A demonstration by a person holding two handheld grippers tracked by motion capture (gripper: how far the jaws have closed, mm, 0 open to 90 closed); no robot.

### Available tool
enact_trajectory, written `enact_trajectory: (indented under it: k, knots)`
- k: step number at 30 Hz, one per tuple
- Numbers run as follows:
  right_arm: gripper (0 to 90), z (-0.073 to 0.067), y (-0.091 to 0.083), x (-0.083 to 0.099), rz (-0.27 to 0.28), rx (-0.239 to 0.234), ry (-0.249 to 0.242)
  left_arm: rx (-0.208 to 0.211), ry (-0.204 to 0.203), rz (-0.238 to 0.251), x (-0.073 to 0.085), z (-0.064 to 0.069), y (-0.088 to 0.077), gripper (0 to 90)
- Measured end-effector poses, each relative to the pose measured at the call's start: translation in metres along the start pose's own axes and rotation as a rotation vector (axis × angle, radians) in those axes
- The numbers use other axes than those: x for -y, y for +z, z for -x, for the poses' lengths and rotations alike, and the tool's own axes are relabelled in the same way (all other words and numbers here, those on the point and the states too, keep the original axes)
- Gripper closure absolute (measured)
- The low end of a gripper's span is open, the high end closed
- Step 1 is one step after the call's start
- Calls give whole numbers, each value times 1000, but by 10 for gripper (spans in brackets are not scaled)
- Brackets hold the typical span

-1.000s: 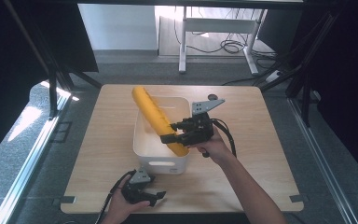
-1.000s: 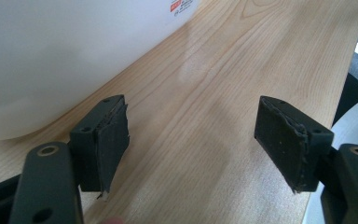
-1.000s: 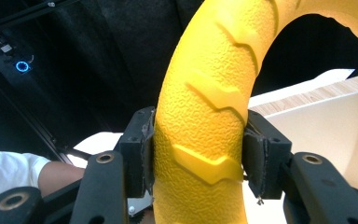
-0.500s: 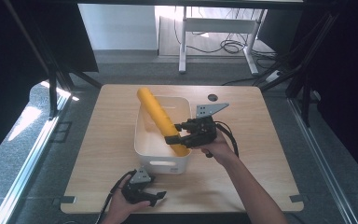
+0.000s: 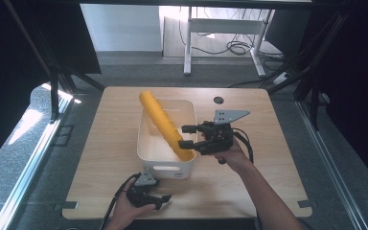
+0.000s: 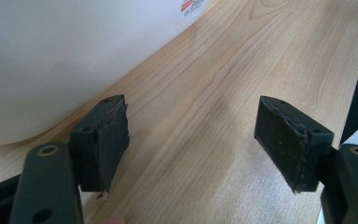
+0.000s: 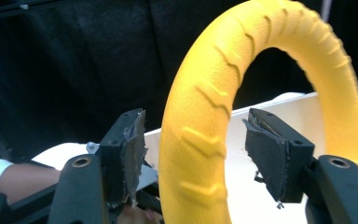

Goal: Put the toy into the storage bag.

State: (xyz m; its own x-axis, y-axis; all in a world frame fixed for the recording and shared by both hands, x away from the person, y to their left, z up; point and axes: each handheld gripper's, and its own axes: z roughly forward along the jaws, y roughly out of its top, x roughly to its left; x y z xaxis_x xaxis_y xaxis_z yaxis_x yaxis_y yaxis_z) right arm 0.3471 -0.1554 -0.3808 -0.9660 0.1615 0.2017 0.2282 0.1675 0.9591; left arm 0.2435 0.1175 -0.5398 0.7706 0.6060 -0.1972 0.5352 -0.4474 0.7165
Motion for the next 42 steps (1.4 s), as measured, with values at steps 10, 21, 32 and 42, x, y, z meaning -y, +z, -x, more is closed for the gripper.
enact_trajectory:
  k: [10, 21, 32, 42]
  knots:
    - [365, -1, -47, 45, -21, 172, 31, 3, 19, 0, 4, 6, -3, 261]
    - [371, 11, -99, 126, -169, 417, 141, -13, 0, 23, 6, 3, -10, 261]
    - [368, 19, -100, 150, -268, 490, 180, -21, -3, 33, 7, 2, -13, 261]
    - [365, 18, -99, 151, -274, 497, 166, -21, -3, 34, 7, 2, -12, 261]
